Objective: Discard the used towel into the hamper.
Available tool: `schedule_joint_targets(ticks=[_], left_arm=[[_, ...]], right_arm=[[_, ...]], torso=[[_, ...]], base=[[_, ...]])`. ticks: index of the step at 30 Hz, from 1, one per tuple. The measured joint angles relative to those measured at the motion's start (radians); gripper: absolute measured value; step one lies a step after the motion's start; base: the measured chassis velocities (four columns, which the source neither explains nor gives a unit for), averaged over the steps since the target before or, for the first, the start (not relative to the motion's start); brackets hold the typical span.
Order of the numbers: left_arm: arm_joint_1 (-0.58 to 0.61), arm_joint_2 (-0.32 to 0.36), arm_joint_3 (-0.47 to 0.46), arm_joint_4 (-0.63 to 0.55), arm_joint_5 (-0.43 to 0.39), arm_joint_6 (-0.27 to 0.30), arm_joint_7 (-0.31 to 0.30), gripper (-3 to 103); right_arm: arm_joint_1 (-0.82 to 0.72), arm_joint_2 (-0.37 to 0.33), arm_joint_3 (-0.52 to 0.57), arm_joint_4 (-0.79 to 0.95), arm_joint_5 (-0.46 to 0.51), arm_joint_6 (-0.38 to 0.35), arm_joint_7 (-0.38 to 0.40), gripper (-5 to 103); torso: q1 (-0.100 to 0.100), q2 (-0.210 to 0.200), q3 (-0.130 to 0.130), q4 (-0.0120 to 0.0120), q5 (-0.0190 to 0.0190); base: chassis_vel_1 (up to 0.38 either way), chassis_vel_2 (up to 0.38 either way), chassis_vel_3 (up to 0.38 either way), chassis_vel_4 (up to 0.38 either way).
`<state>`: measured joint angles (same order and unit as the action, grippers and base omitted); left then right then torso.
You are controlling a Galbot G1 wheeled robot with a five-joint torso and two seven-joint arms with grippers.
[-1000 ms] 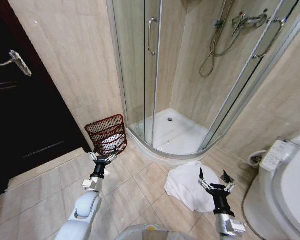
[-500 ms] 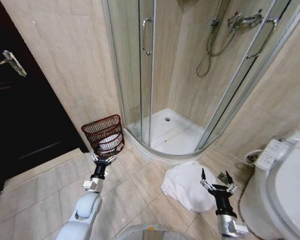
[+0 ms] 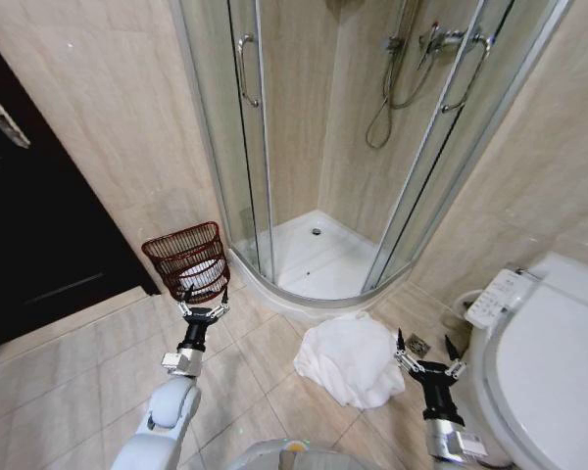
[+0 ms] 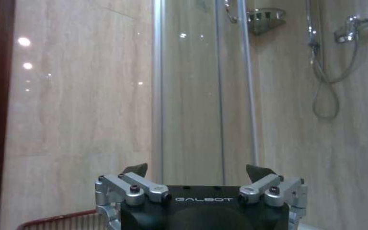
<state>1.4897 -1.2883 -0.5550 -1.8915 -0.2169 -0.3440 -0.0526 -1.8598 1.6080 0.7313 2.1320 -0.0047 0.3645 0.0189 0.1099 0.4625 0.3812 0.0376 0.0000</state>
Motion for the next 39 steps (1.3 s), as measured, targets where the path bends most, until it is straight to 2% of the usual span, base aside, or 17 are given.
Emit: schedule_joint_targets(ticks=[7, 22, 39], left_arm=[[-0.002, 0.001, -0.002, -0.009, -0.002, 0.014, -0.003, 100], [-0.013, -0.005, -0.006, -0.014, 0.005, 0.033, -0.014, 100], [-0.034, -0.007, -0.003, -0.026, 0.011, 0.061, -0.009, 100]], right_arm=[[0.004, 0.0, -0.002, -0.005, -0.004, -0.002, 0.003, 100], [0.005, 0.0, -0.002, 0.023, -0.01, -0.021, -0.005, 100], [-0.007, 0.0, 0.014, 0.06, -0.009, -0.021, 0.005, 100]], torso=[[0.012, 0.03, 0.017, -0.0007, -0.0001], [0.041, 0.098, 0.057, -0.0003, 0.0], [0.064, 0.153, 0.089, -0.0004, 0.0001]], base=[[0.042, 0.07, -0.03, 0.027], [0.051, 0.063, 0.069, 0.055], [0.013, 0.007, 0.0, 0.006]])
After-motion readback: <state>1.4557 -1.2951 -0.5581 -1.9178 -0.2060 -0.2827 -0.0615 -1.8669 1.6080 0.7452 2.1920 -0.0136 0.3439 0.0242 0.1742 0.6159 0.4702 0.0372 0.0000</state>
